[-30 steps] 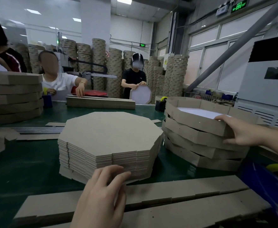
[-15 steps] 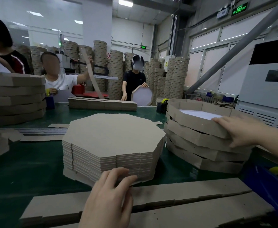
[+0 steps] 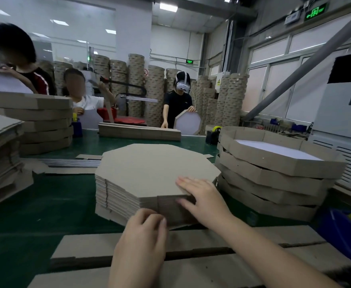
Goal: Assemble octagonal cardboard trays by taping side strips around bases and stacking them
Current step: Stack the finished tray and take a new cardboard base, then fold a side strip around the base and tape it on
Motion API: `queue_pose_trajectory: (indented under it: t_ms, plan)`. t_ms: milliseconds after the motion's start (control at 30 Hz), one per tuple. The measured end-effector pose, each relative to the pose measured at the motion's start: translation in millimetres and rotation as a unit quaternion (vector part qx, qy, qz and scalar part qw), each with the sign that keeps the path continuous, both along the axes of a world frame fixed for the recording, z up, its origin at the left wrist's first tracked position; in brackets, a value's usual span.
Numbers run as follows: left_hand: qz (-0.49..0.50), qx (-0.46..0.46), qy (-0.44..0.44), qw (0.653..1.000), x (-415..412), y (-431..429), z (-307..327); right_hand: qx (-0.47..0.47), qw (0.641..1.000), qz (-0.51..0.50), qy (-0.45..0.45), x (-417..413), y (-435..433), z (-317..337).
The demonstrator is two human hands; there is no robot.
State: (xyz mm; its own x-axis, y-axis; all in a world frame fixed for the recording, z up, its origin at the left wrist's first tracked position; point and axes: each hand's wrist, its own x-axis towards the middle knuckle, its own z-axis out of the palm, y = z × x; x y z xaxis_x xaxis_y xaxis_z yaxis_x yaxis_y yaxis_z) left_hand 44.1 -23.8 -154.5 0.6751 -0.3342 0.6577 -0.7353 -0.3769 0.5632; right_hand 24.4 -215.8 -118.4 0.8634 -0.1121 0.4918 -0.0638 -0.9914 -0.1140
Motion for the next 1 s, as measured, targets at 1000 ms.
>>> queue_pose_trajectory:
  t_ms: [1000]
  plan:
    - [-0.135,-0.149,0.151,0.968,-163,153,38,-0.104,0.991,0.009,-0.084,-270,175,41]
